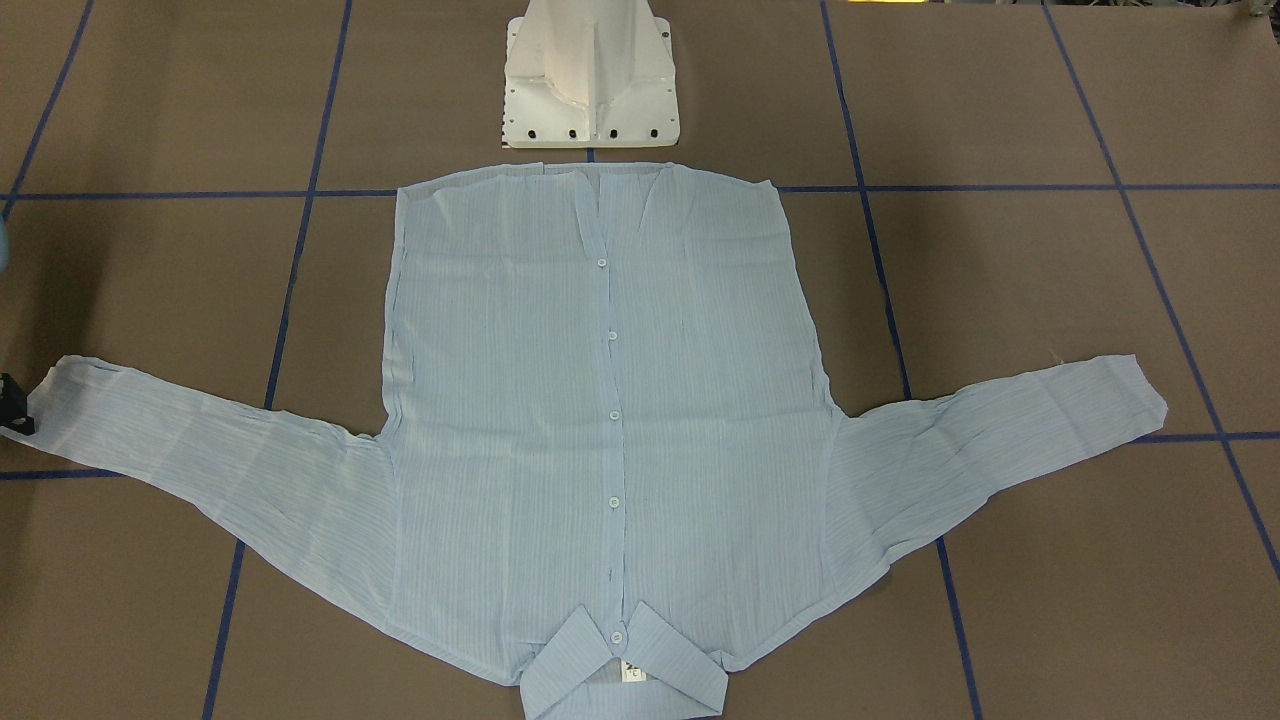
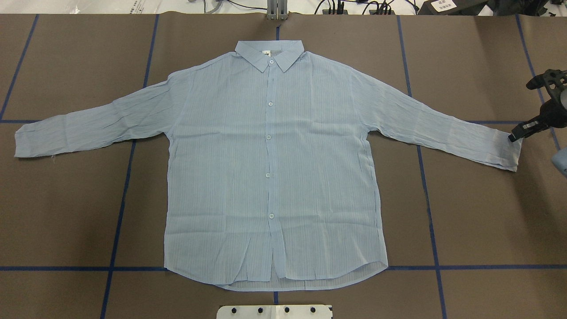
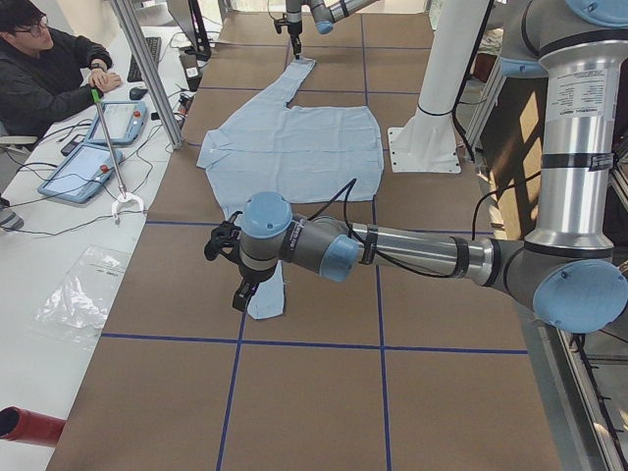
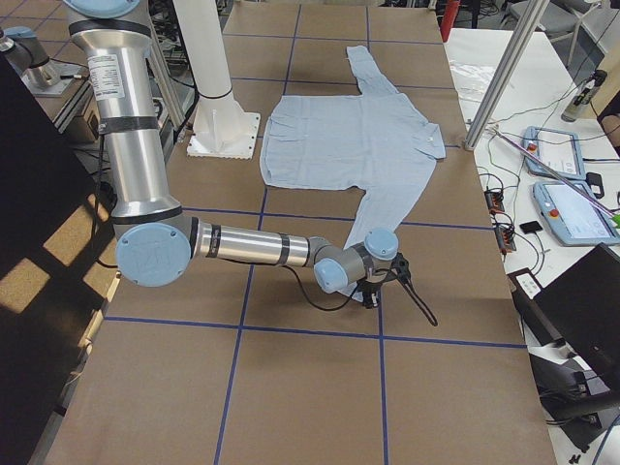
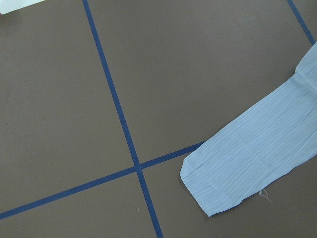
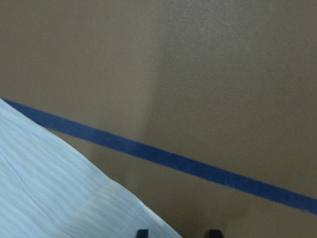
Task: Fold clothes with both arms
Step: 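Lower the right gripper onto the sleeve cuff nearest it and grasp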
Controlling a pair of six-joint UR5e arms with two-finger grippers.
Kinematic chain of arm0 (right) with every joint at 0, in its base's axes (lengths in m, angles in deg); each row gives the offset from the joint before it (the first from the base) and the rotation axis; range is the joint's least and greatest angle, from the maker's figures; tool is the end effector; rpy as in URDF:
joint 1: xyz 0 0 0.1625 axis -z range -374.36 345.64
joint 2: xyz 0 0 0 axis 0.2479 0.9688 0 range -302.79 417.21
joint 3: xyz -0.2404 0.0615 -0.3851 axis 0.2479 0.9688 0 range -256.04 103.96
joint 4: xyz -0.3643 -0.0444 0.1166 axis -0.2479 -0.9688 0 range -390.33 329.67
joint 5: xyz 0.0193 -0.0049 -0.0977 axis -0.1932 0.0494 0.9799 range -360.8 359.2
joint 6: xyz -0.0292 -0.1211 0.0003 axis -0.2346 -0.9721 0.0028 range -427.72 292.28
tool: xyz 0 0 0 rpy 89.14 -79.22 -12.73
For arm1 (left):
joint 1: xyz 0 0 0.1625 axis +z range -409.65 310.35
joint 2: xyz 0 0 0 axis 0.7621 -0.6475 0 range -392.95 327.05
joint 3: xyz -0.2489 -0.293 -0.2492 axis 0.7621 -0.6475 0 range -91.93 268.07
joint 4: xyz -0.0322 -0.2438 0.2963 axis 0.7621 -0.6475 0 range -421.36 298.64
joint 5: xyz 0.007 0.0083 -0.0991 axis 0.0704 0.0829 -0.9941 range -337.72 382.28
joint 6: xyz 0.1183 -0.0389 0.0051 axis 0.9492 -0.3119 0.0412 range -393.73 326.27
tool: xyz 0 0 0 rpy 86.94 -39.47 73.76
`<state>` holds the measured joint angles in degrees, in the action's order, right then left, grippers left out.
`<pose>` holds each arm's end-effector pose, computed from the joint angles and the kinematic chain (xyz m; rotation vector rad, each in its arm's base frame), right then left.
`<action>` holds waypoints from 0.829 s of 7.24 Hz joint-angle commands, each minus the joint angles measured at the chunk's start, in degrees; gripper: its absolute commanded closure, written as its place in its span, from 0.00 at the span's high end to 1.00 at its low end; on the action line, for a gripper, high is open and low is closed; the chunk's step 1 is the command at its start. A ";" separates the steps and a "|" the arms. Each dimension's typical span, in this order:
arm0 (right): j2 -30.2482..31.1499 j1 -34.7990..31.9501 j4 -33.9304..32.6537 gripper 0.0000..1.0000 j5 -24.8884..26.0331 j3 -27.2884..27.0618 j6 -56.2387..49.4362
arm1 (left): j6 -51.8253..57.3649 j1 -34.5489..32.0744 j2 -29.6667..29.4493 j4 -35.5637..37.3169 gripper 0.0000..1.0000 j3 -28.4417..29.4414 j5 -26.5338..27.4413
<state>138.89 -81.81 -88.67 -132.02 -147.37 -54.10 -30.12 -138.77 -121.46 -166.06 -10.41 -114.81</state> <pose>-0.1630 -0.5263 0.7317 0.1177 -0.7884 -0.2813 -0.0348 -0.4713 0.6186 0.3766 0.8042 0.2286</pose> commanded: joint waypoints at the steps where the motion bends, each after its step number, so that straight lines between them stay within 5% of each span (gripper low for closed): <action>1: -0.04 -0.04 -0.02 0.37 -0.17 0.05 0.00 | 0.00 0.00 0.00 0.12 1.00 -0.23 -0.28; 6: 0.14 -0.31 0.68 0.00 -0.17 -0.31 0.09 | -0.09 0.00 0.00 0.38 1.00 -0.14 -0.28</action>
<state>138.95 -82.04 -88.20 -132.13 -147.65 -54.08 -30.18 -138.77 -121.46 -165.72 -10.64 -115.09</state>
